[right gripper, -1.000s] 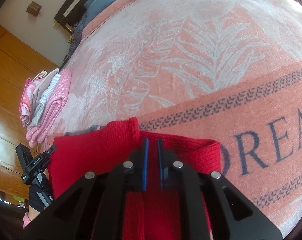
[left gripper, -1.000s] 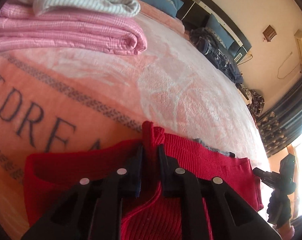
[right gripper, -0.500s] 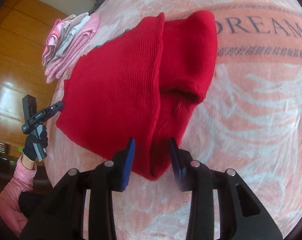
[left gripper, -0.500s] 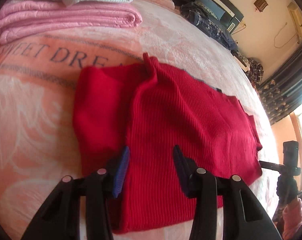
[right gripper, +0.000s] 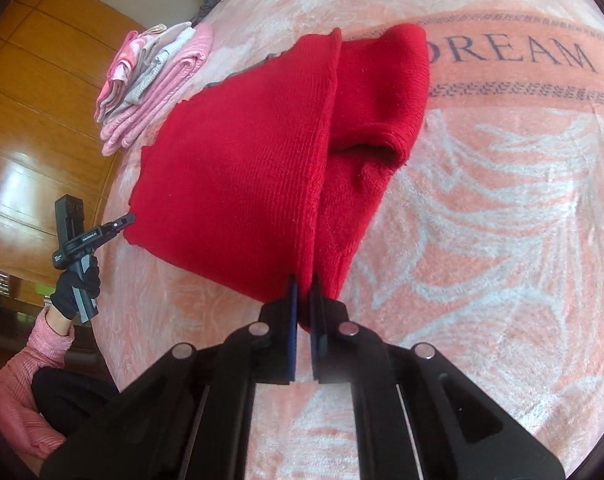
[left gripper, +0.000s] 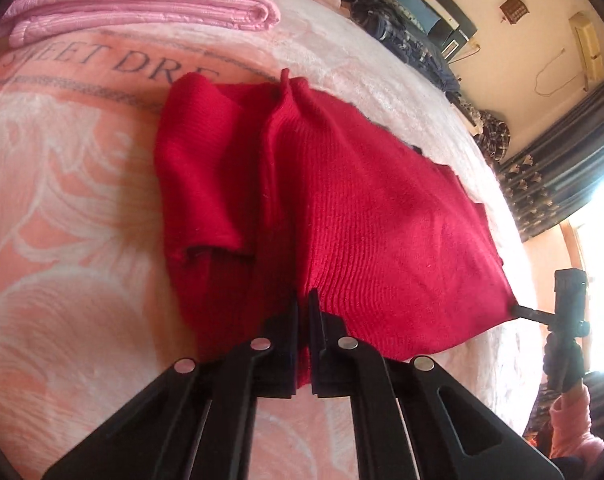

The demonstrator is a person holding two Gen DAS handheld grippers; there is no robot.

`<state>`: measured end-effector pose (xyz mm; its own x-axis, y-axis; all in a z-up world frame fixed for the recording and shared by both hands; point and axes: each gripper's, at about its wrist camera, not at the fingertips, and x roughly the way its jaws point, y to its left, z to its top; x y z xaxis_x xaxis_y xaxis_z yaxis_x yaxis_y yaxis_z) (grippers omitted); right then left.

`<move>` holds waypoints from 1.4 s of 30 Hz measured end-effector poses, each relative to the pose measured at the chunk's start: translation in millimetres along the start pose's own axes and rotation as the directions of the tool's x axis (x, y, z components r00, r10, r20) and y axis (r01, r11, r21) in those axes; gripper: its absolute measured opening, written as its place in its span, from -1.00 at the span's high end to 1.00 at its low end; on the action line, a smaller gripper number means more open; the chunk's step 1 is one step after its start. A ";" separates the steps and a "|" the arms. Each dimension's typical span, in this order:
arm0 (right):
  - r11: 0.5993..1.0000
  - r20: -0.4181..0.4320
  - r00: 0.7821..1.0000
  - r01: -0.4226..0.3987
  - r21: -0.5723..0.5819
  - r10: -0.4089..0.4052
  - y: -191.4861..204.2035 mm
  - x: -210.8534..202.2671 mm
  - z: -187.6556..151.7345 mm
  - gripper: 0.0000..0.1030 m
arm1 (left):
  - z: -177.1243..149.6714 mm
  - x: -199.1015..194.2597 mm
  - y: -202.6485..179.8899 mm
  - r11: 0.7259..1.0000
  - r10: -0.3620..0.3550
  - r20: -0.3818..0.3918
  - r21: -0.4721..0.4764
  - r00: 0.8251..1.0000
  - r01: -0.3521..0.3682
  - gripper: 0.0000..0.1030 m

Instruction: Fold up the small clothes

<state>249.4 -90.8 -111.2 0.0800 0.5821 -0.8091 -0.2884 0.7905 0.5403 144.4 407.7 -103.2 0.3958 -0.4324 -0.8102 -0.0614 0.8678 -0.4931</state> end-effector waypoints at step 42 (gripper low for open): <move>0.964 0.112 0.977 -0.197 0.179 0.179 -46.4 36.4 68.5 0.46 | 31.0 44.5 -65.3 0.984 0.010 0.061 0.177 0.998 -0.021 -0.25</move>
<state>331.0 -93.3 -149.9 0.1338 0.7320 -0.6681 -0.1232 0.6812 0.7217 194.4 339.5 -97.3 0.4498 -0.4080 -0.7945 0.0935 0.9062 -0.4125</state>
